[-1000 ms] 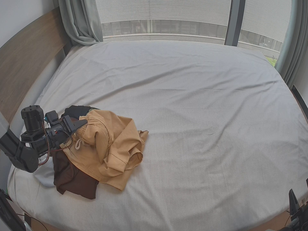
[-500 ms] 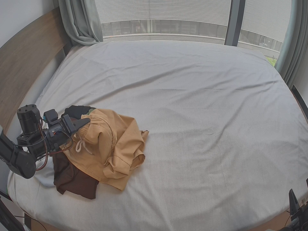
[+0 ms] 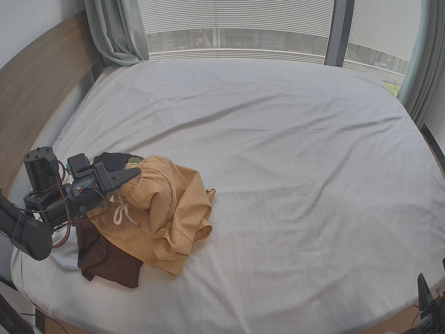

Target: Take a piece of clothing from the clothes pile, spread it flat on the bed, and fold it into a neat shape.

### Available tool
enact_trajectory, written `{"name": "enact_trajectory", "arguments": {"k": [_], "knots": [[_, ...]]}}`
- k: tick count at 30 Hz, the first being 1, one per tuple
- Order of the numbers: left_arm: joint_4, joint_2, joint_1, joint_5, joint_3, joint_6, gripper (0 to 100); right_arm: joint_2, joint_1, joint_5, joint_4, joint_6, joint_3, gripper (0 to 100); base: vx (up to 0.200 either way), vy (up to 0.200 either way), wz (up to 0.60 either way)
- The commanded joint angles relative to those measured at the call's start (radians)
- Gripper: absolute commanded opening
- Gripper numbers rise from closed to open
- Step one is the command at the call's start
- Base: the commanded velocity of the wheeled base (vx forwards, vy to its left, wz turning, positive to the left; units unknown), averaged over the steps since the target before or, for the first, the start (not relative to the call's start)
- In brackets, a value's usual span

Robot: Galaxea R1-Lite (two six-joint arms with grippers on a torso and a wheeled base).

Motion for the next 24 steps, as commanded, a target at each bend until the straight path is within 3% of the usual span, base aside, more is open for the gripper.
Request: {"name": "enact_trajectory", "arguments": {"k": [1, 10, 13, 18, 21, 24], "knots": [[-0.021, -0.018, -0.028, -0.004, 0.003, -0.031, 0, -0.001, 0.0, 0.0, 0.0, 0.001, 0.018, 100, 0.0, 0.0, 0.0], [-0.031, -0.027, -0.058, 0.011, 0.008, -0.091, 0, -0.001, 0.0, 0.0, 0.0, 0.001, 0.018, 100, 0.0, 0.0, 0.0], [-0.033, -0.029, -0.071, 0.021, -0.014, -0.172, 0, -0.001, 0.0, 0.0, 0.0, 0.001, 0.018, 100, 0.0, 0.0, 0.0], [-0.03, -0.058, -0.14, 0.174, -0.084, -0.351, 0, -0.001, 0.0, 0.0, 0.0, 0.001, 0.018, 100, 0.0, 0.0, 0.0], [-0.024, -0.058, -0.176, 0.275, -0.116, -0.364, 0, -0.001, 0.0, 0.0, 0.0, 0.001, 0.018, 100, 0.0, 0.0, 0.0], [-0.022, -0.058, -0.194, 0.301, -0.119, -0.362, 0, -0.001, 0.0, 0.0, 0.0, 0.001, 0.018, 100, 0.0, 0.0, 0.0]]}}
